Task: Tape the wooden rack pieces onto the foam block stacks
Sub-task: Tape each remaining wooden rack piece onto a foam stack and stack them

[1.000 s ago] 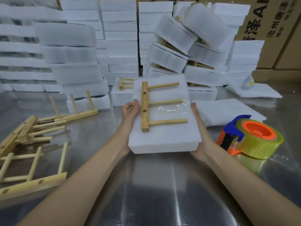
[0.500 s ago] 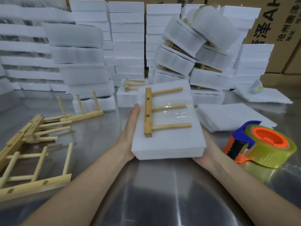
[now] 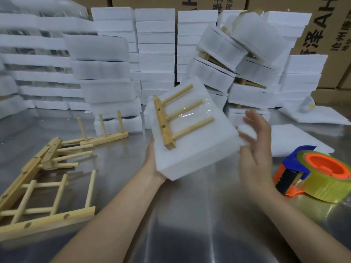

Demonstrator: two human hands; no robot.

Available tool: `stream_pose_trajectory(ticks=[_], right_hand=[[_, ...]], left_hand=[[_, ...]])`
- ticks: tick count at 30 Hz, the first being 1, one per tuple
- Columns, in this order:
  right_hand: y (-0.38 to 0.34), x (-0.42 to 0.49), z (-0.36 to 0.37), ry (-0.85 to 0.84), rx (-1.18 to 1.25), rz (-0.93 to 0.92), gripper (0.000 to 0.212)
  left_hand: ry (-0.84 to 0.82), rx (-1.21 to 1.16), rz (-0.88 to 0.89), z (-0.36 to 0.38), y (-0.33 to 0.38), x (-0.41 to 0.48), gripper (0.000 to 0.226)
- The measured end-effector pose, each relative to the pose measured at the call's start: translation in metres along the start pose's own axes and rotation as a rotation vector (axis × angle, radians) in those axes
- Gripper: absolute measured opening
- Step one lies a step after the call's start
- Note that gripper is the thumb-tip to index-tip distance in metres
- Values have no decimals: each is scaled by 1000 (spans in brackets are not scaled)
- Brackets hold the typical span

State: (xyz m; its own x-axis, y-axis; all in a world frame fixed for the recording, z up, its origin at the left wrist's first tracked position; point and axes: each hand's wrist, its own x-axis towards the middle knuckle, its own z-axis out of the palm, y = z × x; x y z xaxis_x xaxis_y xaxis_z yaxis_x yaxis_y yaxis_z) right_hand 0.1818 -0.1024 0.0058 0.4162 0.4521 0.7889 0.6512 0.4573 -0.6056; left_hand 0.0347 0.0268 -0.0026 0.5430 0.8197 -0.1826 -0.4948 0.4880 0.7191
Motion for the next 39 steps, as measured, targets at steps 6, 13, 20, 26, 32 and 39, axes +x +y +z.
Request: stream_pose_trajectory(ticks=[6,13,20,26,32,39], right_hand=[[6,-19,40,-424,-950,-770,90],[11,-9,58,-345,-949,-799,85],[16,35,81,-99,-753,-814,57],[27,70,111,-171,-675,-531,86],[47,75,126,-191,-606,-228,86],[56,97,154,-306,-863,-327,72]], left_hand=[[98,-31,71,-6,10,-4,52],[108,-10,0,-18,16,11,57],[-44,103,173,-21,-5,34,26],[-77,367,279,-17,-14,37,37],[-163,438,293,-23,-20,43,39],[-198,625,345,-20,-27,45,31]])
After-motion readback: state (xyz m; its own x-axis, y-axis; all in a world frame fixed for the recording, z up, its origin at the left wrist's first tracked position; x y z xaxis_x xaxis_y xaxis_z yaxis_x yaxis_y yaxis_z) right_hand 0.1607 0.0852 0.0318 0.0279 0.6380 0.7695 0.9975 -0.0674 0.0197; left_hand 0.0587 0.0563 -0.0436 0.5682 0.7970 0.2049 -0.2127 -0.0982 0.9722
